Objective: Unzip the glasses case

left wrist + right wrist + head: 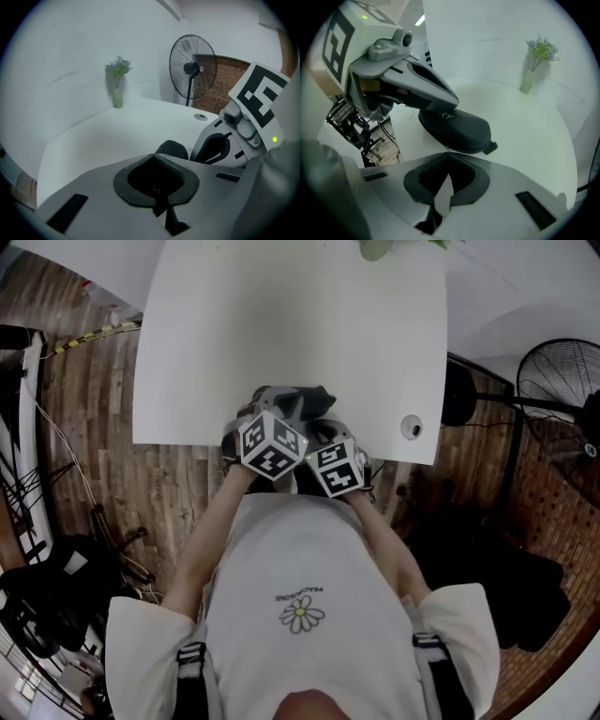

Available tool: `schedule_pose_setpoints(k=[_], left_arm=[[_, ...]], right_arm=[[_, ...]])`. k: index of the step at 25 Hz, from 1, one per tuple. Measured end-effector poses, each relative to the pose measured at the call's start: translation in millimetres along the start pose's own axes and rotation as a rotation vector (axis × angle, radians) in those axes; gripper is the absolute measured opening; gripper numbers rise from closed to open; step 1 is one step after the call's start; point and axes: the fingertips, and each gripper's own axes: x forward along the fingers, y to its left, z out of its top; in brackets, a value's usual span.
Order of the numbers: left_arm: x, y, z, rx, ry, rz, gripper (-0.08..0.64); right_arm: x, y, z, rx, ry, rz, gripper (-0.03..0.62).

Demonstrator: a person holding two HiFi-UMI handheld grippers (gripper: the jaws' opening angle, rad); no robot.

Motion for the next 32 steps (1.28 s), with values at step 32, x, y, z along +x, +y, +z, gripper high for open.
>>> schedule_pose_setpoints(k=[32], left_arm=[[10.9,2.8,1.4,-0.049,0.032,-0.02,0.012]], right_arm=[[23.7,-78.0,43.1,-1.12,0.24,0.202,0.008]])
